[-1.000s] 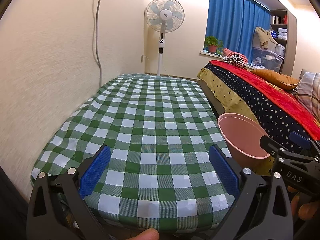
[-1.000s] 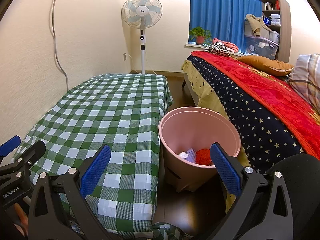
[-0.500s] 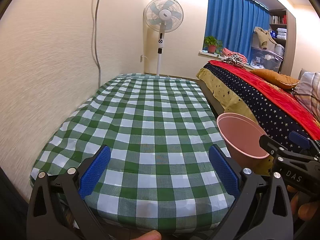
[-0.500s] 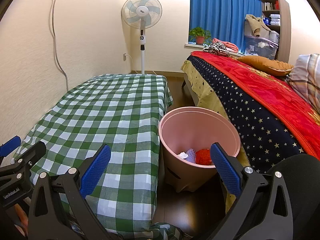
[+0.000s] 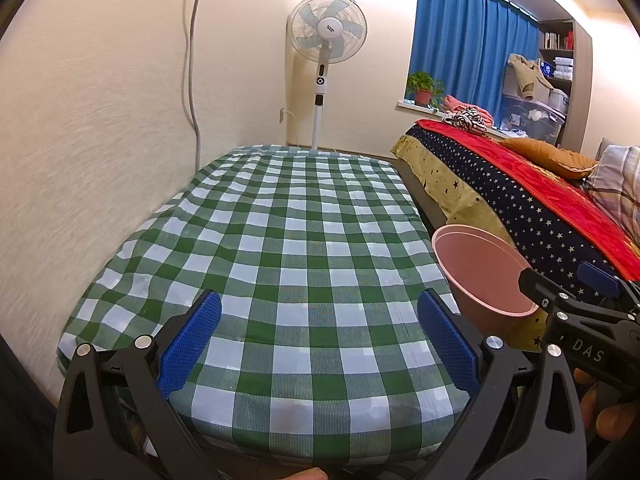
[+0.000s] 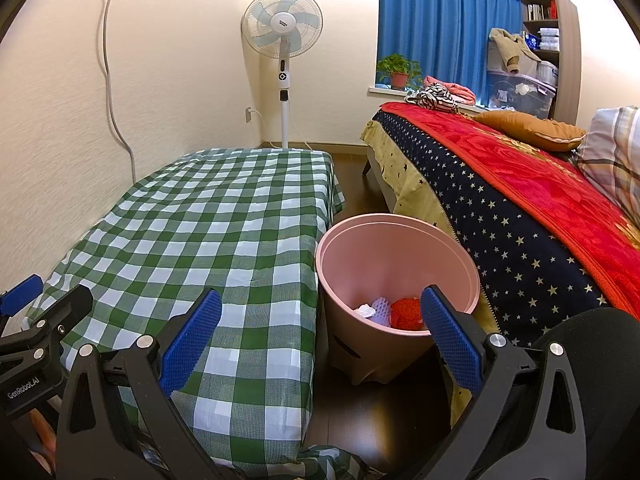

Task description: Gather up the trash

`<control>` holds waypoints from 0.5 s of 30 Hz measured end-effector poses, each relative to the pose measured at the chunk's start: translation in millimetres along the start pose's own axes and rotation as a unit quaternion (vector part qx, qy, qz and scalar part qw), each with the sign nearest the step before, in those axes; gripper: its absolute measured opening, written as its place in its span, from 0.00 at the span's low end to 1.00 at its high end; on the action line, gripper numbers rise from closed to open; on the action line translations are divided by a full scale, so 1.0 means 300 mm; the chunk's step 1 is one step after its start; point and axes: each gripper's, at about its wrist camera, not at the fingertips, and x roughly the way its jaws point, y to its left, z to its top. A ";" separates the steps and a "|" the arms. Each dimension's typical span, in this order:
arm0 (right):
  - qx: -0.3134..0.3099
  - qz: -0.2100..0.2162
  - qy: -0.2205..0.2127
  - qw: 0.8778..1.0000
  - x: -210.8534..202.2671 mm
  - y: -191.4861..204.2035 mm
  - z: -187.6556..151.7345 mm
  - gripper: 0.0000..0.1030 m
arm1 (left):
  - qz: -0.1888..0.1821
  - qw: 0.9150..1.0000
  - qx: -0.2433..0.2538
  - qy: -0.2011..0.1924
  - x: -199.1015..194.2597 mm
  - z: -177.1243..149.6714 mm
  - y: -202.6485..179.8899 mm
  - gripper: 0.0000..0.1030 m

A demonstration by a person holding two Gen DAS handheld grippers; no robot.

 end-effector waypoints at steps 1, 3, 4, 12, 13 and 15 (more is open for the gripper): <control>0.000 0.000 0.000 1.000 0.000 0.000 0.000 0.95 | -0.001 1.000 -0.001 0.000 0.001 -0.001 0.000 0.93; 0.000 0.000 0.000 1.000 0.000 0.000 0.000 0.95 | -0.002 1.000 -0.002 0.000 0.003 -0.003 -0.001 0.92; 0.000 0.000 0.000 1.000 0.000 0.000 0.000 0.95 | -0.002 1.000 -0.001 0.000 0.003 -0.003 -0.001 0.92; 0.000 0.000 0.000 1.000 -0.001 -0.001 0.001 0.95 | -0.005 1.000 0.001 -0.001 0.004 -0.006 -0.006 0.92; 0.000 0.000 0.000 1.000 -0.001 -0.001 0.000 0.95 | -0.005 1.000 0.001 -0.002 0.004 -0.005 -0.004 0.92; 0.000 0.000 0.000 1.000 -0.002 -0.001 0.000 0.95 | -0.005 1.000 0.001 -0.001 0.003 -0.006 -0.004 0.92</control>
